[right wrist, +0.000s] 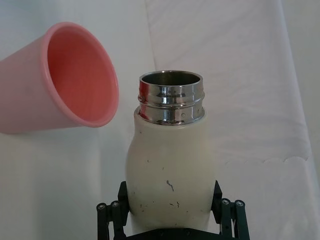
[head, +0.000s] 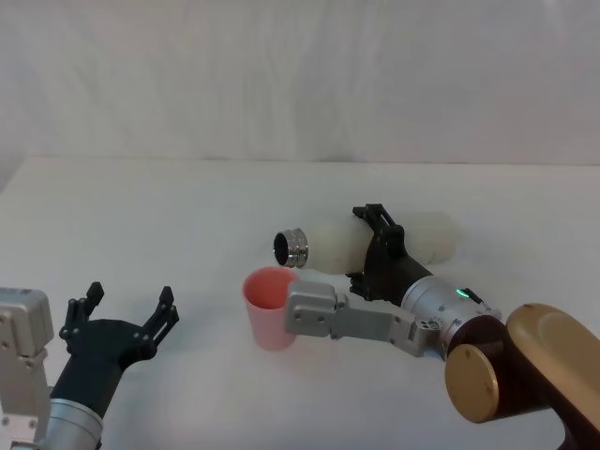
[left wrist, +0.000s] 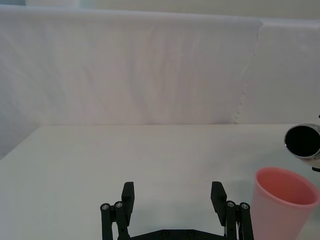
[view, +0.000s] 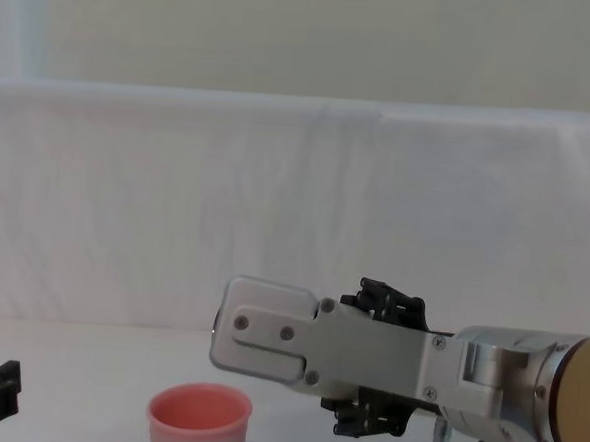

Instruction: Grasp the thermos with one hand and pour water into the cup lid.

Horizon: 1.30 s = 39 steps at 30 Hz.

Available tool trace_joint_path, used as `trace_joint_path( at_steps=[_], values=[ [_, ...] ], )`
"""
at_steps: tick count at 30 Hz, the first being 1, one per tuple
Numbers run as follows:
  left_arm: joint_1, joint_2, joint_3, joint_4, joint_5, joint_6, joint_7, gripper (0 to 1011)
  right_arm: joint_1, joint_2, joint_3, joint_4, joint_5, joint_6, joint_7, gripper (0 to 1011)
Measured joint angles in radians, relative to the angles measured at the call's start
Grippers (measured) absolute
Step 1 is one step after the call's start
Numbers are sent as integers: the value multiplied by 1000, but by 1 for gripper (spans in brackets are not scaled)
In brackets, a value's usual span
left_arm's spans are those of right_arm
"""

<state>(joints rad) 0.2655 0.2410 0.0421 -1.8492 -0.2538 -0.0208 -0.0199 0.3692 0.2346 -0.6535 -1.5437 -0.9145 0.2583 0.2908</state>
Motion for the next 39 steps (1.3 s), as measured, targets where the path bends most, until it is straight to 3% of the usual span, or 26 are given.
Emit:
trace_joint_path(
  at_steps=[39],
  values=[
    [0, 0, 0, 0, 0, 0, 0, 1001, -2, 5, -24, -11, -104, 15, 23, 957]
  ],
)
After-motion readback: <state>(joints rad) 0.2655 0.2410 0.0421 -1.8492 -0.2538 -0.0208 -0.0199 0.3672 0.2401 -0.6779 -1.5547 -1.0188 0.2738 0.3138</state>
